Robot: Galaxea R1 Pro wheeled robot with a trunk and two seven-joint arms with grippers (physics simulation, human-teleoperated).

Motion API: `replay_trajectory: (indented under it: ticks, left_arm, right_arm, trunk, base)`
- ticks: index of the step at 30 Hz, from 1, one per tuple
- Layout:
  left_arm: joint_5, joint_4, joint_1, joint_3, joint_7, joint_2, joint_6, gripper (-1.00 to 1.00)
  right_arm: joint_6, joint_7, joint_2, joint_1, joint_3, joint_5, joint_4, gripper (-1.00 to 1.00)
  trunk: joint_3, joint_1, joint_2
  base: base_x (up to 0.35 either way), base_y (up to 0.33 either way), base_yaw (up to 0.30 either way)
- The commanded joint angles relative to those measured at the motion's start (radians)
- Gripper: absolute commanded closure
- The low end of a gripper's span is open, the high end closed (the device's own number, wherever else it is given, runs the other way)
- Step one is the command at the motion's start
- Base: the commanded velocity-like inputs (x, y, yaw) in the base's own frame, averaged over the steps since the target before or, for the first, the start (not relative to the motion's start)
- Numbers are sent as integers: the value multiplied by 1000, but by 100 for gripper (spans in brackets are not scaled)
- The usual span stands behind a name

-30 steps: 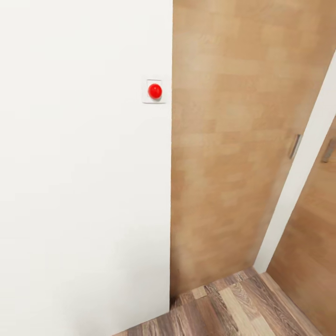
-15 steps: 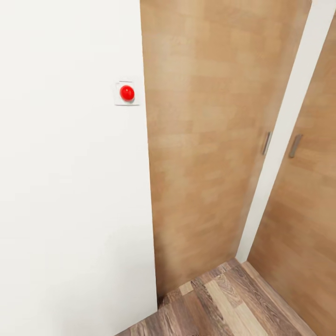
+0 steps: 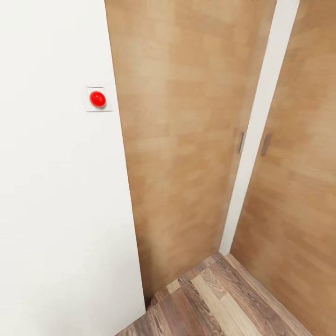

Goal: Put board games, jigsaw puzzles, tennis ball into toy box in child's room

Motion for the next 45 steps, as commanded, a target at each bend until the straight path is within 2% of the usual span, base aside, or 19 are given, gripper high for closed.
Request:
replay_trajectory:
  ticks: [1,15,28,45]
  left_arm:
    - [0,-1,0,0,-1,0,0,-100]
    - [0,-2,0,0,-1,1,0,-100]
    - [0,-4,0,1,-1,2,0,-100]
    - [-1,-16,-2,0,1,3,3,-100]
  right_arm:
    - [0,0,0,0,0,-2,0,-100]
    - [-3,0,0,-1,0,3,0,-100]
    - [-14,0,-12,-2,1,5,0,-100]
    - [-68,0,-1,-2,-3,3,0,-100]
  trunk:
    - [2,-4,7]
    - [43,-58,105]
    - [84,-107,196]
    - [137,-173,315]
  base:
    - [0,0,-186]
    - [0,0,-45]
    - [0,0,-1]
    - [0,0,0]
